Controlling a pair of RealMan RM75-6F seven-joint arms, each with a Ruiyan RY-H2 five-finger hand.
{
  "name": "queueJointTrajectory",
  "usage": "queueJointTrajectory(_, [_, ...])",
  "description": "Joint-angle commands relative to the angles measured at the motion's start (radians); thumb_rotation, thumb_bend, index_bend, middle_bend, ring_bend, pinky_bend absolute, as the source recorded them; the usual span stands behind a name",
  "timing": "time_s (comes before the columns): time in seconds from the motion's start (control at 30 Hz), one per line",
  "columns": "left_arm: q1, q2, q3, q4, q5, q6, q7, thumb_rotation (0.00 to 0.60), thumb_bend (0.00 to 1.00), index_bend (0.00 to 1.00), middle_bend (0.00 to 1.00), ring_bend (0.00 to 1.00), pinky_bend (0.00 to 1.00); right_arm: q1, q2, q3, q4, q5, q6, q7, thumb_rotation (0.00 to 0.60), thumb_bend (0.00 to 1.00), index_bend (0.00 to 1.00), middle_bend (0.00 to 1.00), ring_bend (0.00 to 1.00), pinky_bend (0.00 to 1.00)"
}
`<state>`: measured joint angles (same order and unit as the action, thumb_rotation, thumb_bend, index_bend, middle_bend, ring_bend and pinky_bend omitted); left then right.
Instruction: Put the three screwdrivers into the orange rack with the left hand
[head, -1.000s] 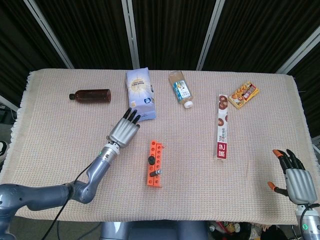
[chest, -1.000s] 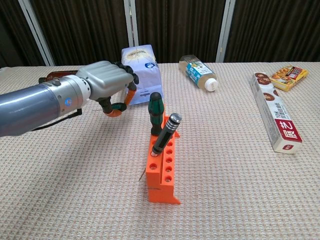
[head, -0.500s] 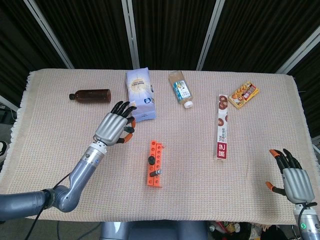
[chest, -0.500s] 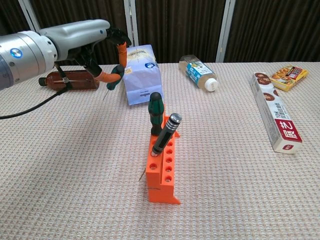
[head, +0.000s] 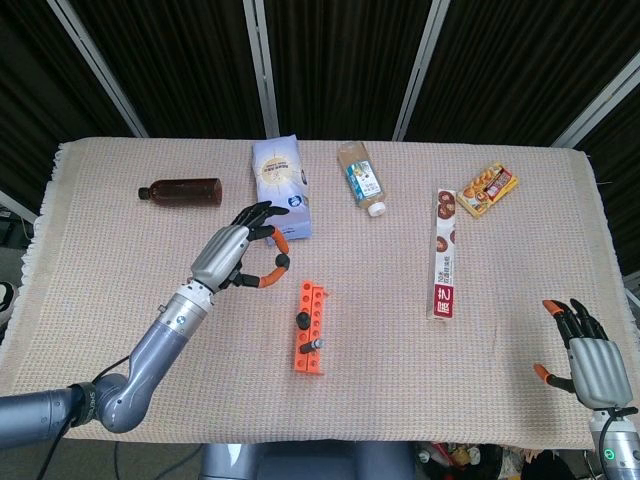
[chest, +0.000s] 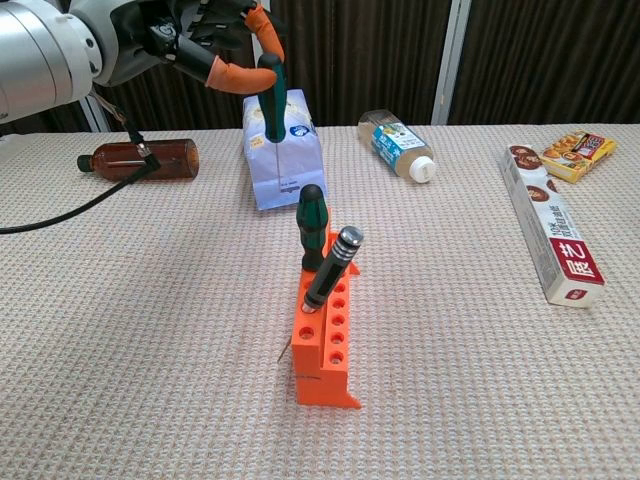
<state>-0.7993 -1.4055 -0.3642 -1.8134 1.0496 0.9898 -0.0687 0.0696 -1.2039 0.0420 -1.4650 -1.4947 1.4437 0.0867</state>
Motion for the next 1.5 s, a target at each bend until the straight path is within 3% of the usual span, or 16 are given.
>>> queueJointTrajectory(0.03, [-0.007, -0.008, -0.025, -0.008, -0.015, -0.032, -0.056, 0.600, 0.49, 0.75, 0.11, 0.00, 0.00, -0.002, 0.000, 0.000, 0.002, 0.001, 0.001, 0.002, 0.600, 0.09, 0.11, 0.11, 0.00, 0.17])
queueJointTrajectory(0.7, [-0.040, -0.016, -0.034, -0.030, -0.125, -0.102, -0.120, 0.600, 0.49, 0.74, 0.10, 0.00, 0.00, -0.006, -0.005, 0.000, 0.024, 0.009, -0.003, 0.024, 0.600, 0.09, 0.11, 0.11, 0.00, 0.17])
queueJointTrajectory(1.5, [-0.049, 0.003, -0.007, -0.028, -0.150, -0.124, -0.107, 0.600, 0.49, 0.72, 0.09, 0.00, 0.00, -0.005, -0.010, 0.001, 0.037, 0.009, -0.005, 0.035, 0.600, 0.09, 0.11, 0.11, 0.00, 0.17])
